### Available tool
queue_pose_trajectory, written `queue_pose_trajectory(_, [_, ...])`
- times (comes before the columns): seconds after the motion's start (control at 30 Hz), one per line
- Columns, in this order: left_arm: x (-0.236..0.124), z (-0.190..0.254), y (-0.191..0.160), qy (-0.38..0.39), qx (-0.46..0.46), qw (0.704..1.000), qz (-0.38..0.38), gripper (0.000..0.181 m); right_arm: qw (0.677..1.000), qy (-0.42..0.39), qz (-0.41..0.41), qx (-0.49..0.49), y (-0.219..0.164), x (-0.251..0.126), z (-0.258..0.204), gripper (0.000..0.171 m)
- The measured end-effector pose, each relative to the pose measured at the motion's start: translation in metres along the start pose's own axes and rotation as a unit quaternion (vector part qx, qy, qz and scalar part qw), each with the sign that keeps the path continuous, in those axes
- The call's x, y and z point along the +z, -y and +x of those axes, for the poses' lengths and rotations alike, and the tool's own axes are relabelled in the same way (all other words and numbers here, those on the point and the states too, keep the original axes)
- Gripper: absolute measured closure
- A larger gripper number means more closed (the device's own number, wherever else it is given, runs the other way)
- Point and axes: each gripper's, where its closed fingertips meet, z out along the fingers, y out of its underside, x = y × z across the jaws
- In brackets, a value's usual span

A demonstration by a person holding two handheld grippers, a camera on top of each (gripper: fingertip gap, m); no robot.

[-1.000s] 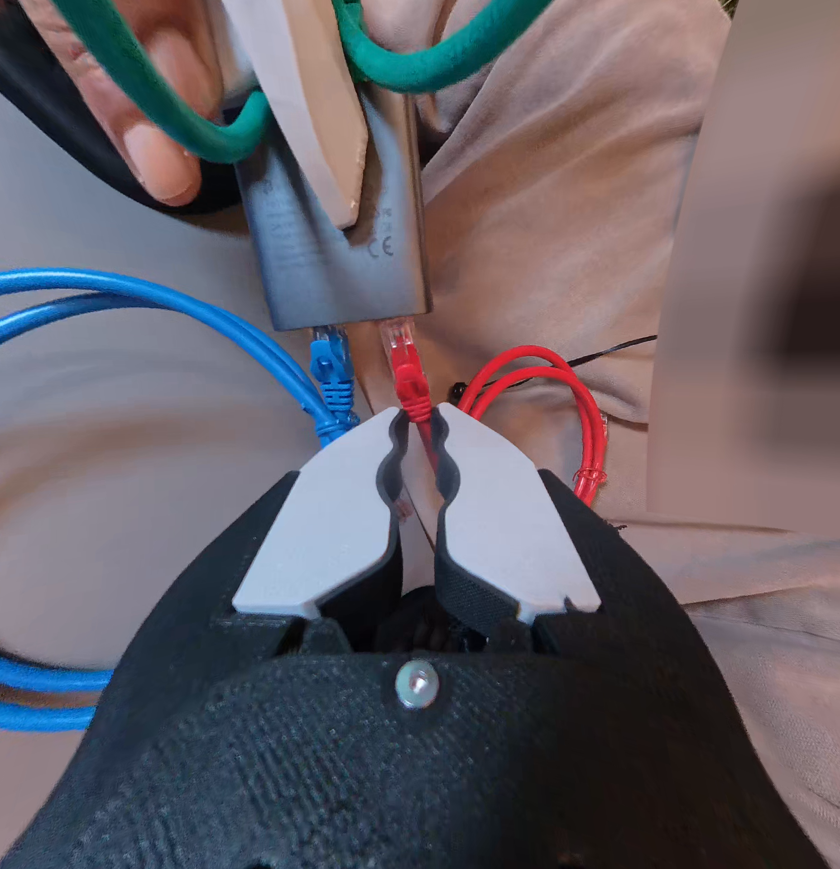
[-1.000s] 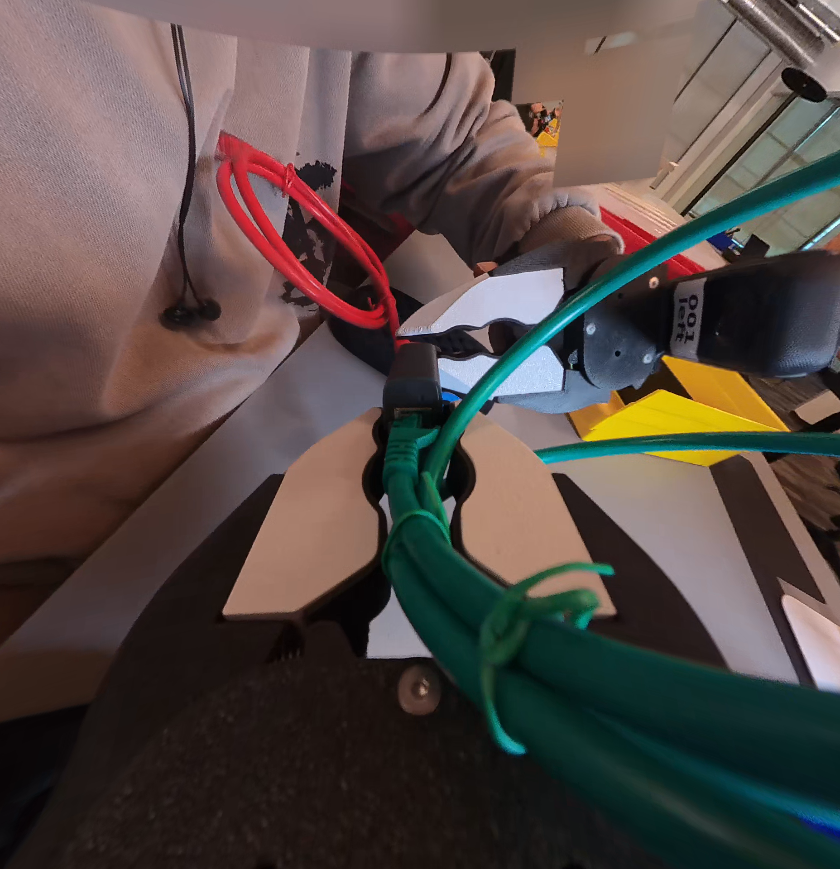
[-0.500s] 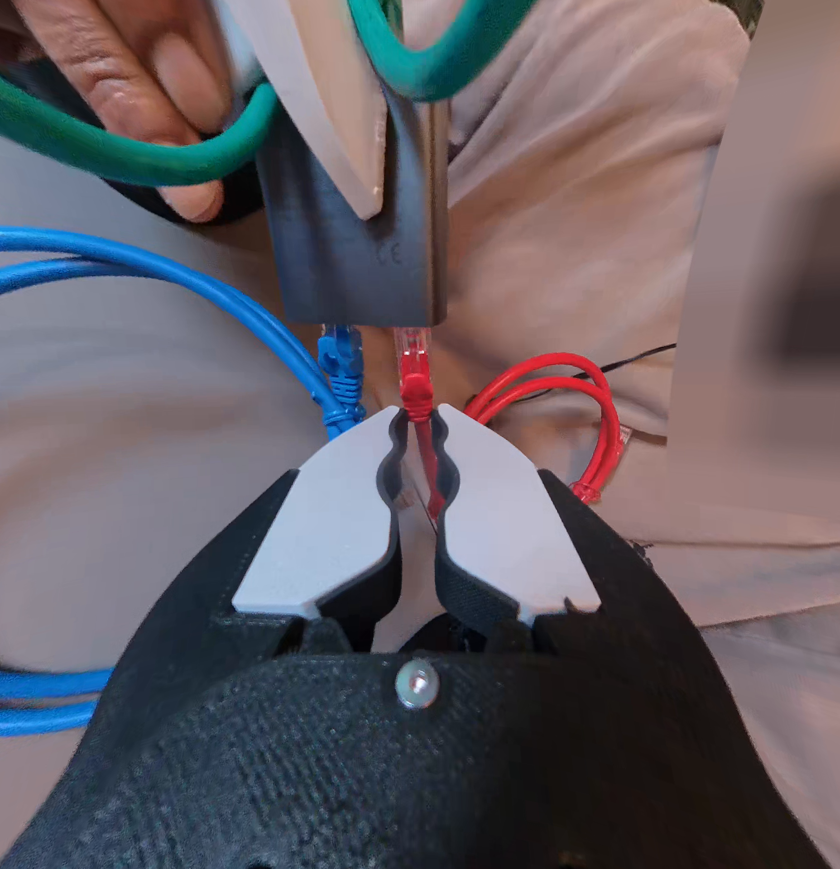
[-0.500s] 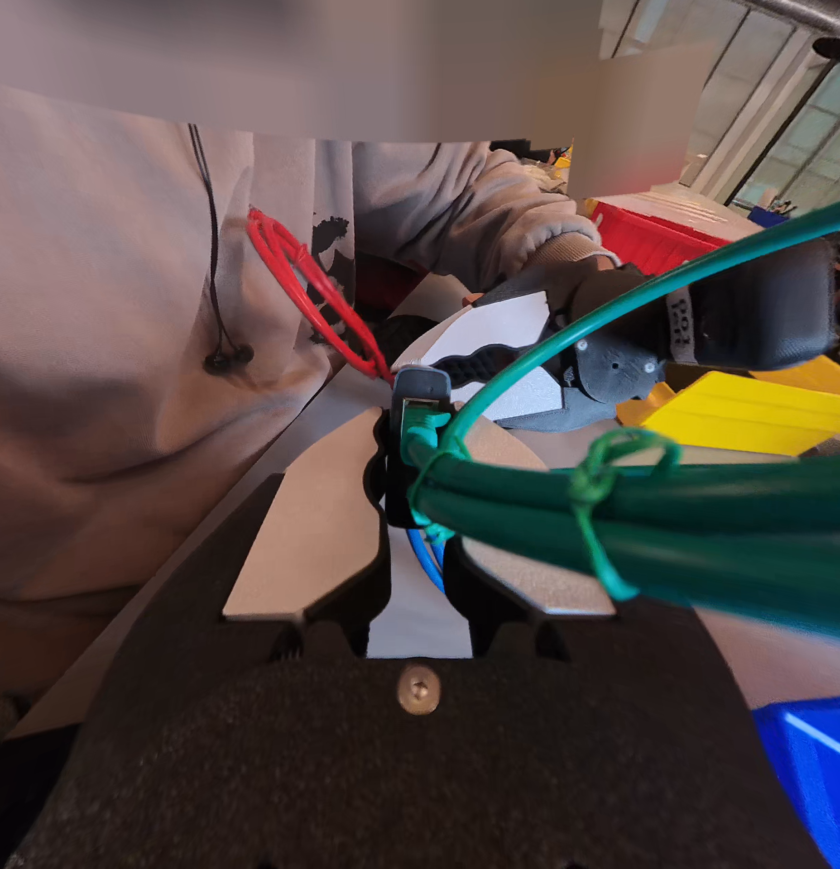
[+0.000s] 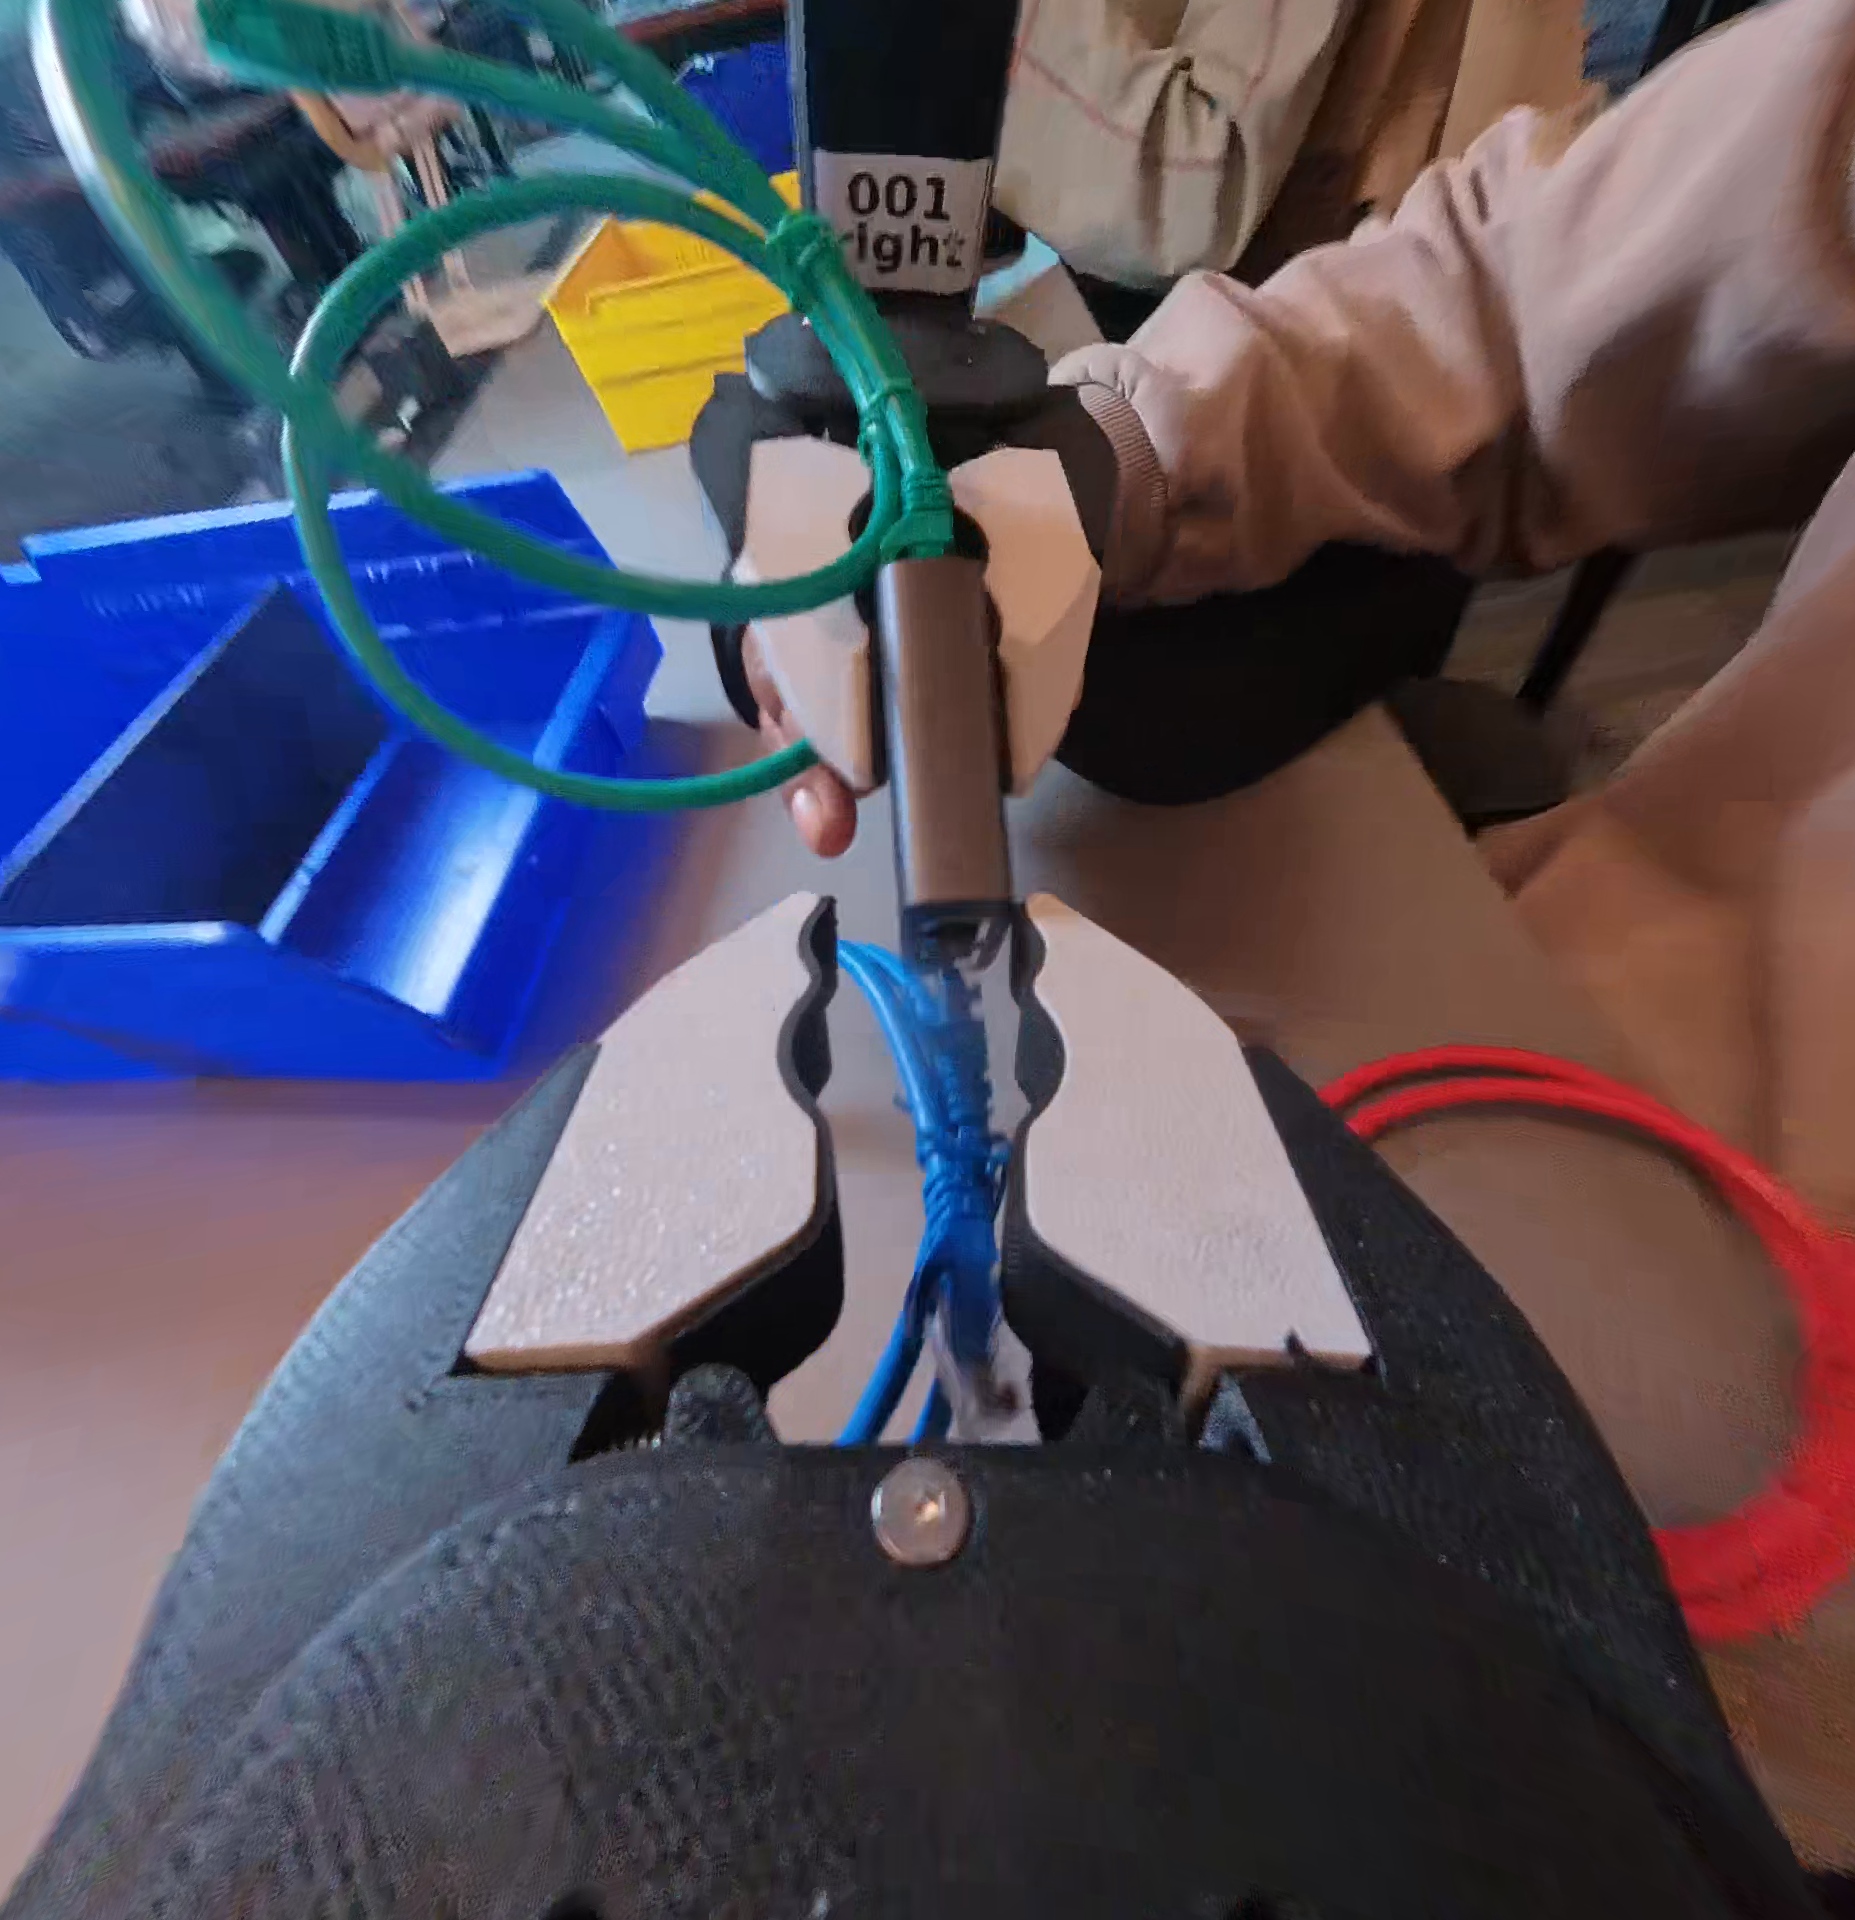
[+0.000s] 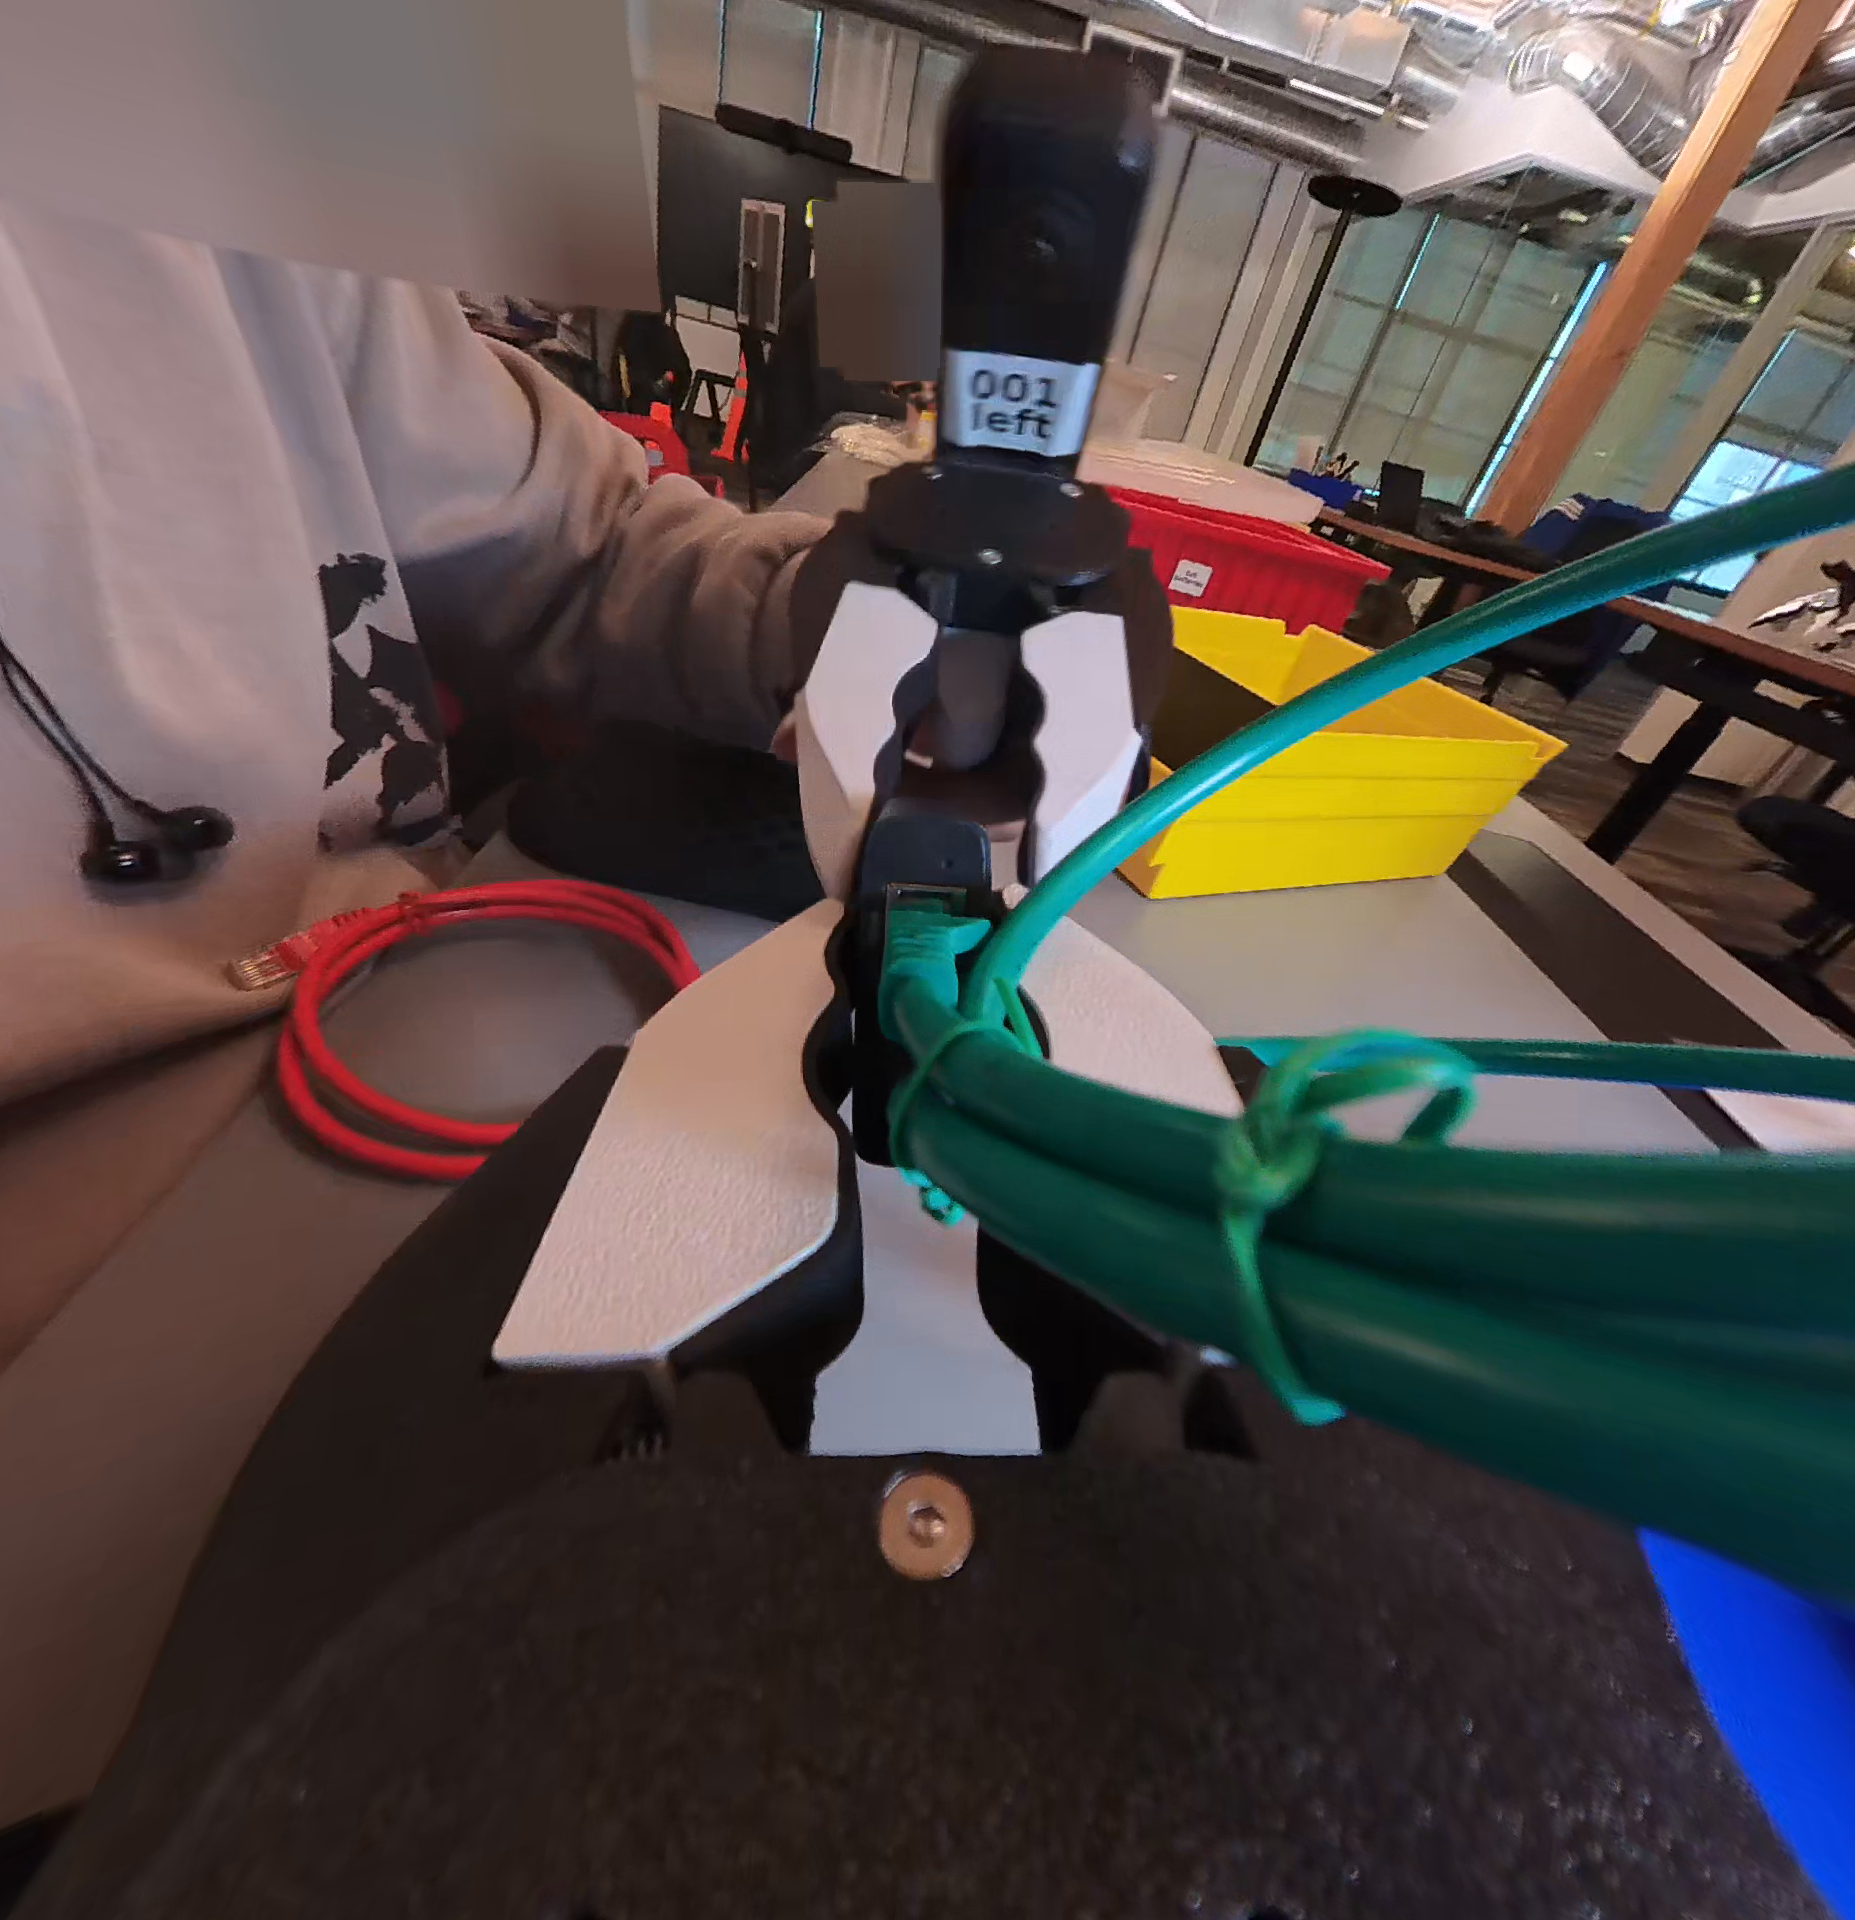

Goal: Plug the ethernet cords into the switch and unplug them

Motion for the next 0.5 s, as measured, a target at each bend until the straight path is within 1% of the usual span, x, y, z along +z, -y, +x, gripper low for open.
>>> queue_pose_trajectory(0.07, [0.006,-0.002,-0.003,0.024,0.050,0.998,-0.012,0.154,1.000,-0.017,-0.002,-0.001,-0.003,0.005,0.005,0.150])
queue_pose_trajectory(0.13, [0.005,-0.014,-0.008,0.063,0.073,0.995,-0.037,0.160,0.998,-0.048,-0.027,0.013,-0.013,0.005,0.015,0.149])
queue_pose_trajectory(0.17, [0.002,-0.021,-0.011,0.084,0.081,0.992,-0.052,0.161,0.996,-0.067,-0.047,0.033,-0.021,0.003,0.023,0.147])
queue_pose_trajectory(0.2, [-0.001,-0.031,-0.016,0.109,0.091,0.987,-0.077,0.161,0.991,-0.088,-0.084,0.060,-0.032,-0.001,0.032,0.144])
queue_pose_trajectory(0.27, [-0.013,-0.054,-0.026,0.171,0.112,0.971,-0.127,0.161,0.970,-0.114,-0.171,0.129,-0.056,-0.022,0.045,0.126])
queue_pose_trajectory(0.3, [-0.019,-0.063,-0.029,0.194,0.115,0.963,-0.147,0.160,0.961,-0.112,-0.195,0.161,-0.062,-0.035,0.046,0.122])
queue_pose_trajectory(0.33, [-0.025,-0.070,-0.033,0.209,0.114,0.957,-0.164,0.161,0.953,-0.120,-0.223,0.168,-0.067,-0.050,0.046,0.125])
queue_pose_trajectory(0.37, [-0.029,-0.074,-0.036,0.214,0.109,0.954,-0.177,0.160,0.944,-0.155,-0.256,0.137,-0.073,-0.066,0.053,0.127])
queue_pose_trajectory(0.4, [-0.031,-0.077,-0.037,0.217,0.104,0.953,-0.183,0.161,0.933,-0.199,-0.288,0.082,-0.074,-0.081,0.061,0.128])
queue_pose_trajectory(0.43, [-0.031,-0.079,-0.037,0.220,0.108,0.952,-0.186,0.160,0.925,-0.221,-0.308,0.031,-0.068,-0.088,0.064,0.127])
queue_pose_trajectory(0.5, [-0.027,-0.079,-0.040,0.214,0.119,0.947,-0.206,0.161,0.927,-0.230,-0.293,-0.045,-0.043,-0.076,0.059,0.126])
